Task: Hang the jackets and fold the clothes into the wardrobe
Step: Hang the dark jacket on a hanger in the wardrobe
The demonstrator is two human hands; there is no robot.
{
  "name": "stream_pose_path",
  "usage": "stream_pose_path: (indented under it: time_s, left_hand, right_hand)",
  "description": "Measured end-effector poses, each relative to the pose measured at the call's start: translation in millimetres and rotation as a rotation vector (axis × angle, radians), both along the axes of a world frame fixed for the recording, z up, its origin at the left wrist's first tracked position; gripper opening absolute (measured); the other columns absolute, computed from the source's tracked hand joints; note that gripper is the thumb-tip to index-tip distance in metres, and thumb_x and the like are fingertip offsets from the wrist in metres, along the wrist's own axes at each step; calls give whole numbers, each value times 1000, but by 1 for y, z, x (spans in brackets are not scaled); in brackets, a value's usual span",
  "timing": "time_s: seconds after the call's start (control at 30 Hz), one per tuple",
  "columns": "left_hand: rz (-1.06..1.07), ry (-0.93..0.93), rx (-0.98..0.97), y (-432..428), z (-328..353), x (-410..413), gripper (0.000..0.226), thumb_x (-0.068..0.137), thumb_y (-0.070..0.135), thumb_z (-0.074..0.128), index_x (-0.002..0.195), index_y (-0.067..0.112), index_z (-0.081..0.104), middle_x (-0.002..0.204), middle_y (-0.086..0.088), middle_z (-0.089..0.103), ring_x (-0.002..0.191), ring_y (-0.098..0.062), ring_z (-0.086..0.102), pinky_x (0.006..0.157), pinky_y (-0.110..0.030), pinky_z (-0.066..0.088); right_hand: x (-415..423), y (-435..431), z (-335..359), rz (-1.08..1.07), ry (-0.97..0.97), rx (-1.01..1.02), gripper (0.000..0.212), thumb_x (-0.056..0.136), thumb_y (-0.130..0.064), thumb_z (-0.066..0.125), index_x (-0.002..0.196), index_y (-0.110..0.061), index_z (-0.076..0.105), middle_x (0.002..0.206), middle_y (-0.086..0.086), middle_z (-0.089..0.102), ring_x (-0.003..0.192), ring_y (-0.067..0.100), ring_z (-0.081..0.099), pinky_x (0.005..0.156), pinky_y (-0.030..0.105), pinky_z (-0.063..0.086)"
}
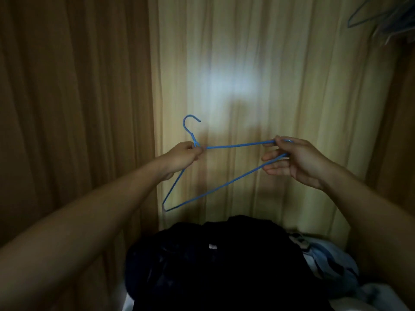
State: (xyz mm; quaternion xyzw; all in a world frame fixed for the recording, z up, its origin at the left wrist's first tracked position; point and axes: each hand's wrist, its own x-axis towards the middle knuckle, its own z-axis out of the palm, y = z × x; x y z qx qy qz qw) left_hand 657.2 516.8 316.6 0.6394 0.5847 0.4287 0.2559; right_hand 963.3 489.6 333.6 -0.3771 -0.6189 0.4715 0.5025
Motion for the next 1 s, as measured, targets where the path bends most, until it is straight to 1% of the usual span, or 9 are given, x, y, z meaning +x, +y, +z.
stream_pose_path:
  time_s: [0.13, 0.27, 0.4, 0.5, 0.67, 0.77, 0.87, 0.93, 1.0]
  left_hand:
    - [50, -50, -213, -9, 2, 11, 70, 98, 65, 43, 148, 17, 43, 150, -4, 45, 139, -25, 42, 106, -46, 43]
    - [87, -320, -321, -12, 0, 14, 69, 100, 46, 55, 156, 14, 30, 163, -12, 24, 149, -37, 25, 98, -54, 50]
    - [12, -479, -313, -16, -11, 10, 33, 103, 5, 40, 135, -5, 44, 114, -22, 58, 83, -28, 70, 69, -38, 63]
    - [-48, -502, -307, -29, -23, 6, 18, 102, -5, 38, 112, 8, 47, 107, -19, 68, 74, -24, 75, 61, -34, 63]
    - [-96, -204, -301, -39, -48, -7, 18, 104, 13, 50, 121, 17, 50, 110, -5, 76, 80, -21, 76, 49, -25, 48]
    - [-34, -130, -260, -35, -64, -13, 23, 98, 5, 49, 119, 7, 60, 85, -4, 74, 51, -12, 49, 41, -21, 28]
    - [-49, -56, -303, -30, -82, -16, 21, 94, 2, 49, 108, 6, 66, 69, 0, 58, 45, -8, 36, 37, -18, 22]
    - [-92, 15, -349, -30, -94, -16, 19, 98, 10, 50, 108, 6, 66, 65, 3, 49, 44, -7, 34, 36, -18, 22]
    - [-121, 71, -365, -30, -102, -16, 21, 100, 15, 49, 108, 6, 66, 61, 4, 42, 43, -6, 32, 35, -19, 23]
  right_hand:
    - [-29, -26, -15, -21, -88, 170, 18, 104, -19, 57, 101, -4, 67, 80, 20, 68, 59, 31, 70, 59, 37, 63]
    - [-73, -64, -25, 15, -368, 519, 27, 88, -36, 77, 95, -17, 60, 82, 2, 69, 65, 19, 69, 61, 27, 57]
    - [-87, -78, -48, 258, -759, 672, 85, 64, -59, 87, 136, -42, 47, 108, -32, 54, 87, -15, 58, 74, 12, 45]
    - [-85, -60, -77, 239, -776, 739, 83, 74, -43, 89, 144, -30, 47, 105, -38, 47, 93, -25, 50, 75, 4, 39]
    - [-45, 18, -148, -235, -752, 512, 36, 88, -54, 64, 112, -27, 58, 85, -11, 62, 81, -2, 62, 77, 34, 48]
    - [-10, 45, -197, -332, -1206, 160, 81, 84, -81, 48, 140, -23, 49, 139, 15, 55, 130, 39, 52, 104, 46, 44]
    - [12, 54, -246, -12, -1307, -171, 134, 60, -103, 45, 163, -26, 7, 168, 13, 18, 149, 42, 28, 119, 55, 31]
    - [23, 70, -281, -80, -1311, -136, 132, 58, -103, 46, 161, -27, 14, 162, 16, 28, 141, 45, 37, 112, 57, 39]
    - [22, 72, -290, -255, -1254, -59, 94, 76, -81, 42, 144, -16, 42, 135, 23, 53, 119, 45, 56, 95, 52, 50]
